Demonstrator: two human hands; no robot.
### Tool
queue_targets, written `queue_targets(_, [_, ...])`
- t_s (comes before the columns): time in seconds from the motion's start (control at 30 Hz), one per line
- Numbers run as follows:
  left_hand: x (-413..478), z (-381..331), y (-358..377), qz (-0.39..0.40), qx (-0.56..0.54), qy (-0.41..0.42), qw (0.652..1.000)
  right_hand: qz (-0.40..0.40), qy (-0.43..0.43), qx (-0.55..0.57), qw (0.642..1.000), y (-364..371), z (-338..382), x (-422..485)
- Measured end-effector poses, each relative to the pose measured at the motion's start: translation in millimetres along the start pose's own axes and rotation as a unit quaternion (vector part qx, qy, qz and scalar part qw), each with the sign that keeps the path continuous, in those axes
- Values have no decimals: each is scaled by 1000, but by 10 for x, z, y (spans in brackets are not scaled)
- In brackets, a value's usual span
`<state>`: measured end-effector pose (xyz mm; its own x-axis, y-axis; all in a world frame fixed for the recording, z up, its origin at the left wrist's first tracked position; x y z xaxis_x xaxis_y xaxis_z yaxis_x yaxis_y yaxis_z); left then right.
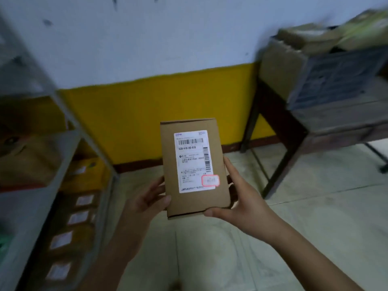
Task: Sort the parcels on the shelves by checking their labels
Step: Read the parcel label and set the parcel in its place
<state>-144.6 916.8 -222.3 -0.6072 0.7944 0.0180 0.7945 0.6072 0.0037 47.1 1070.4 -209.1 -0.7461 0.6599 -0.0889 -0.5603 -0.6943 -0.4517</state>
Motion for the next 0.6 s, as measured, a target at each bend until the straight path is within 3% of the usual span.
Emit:
queue_targets(0.33, [2139,-82,876,105,9,64,992,-106,-1,-46,993,-1116,-297,1396])
queue_targets(0.6, [3914,-441,1966,173,0,100,980,-219,46,-82,971,-2256,-442,2474])
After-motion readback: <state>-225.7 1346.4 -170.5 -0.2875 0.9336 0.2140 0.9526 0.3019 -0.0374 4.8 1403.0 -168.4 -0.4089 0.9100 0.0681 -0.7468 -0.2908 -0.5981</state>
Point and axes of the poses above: each hand's wrist, its own x-axis towards the middle knuckle, its own y-axis out of the palm, z = x × y, the point moved 2 cm from there along x, towards the middle knuckle, and after that the axes turned 9 degrees about y, right-handed, at the moved point
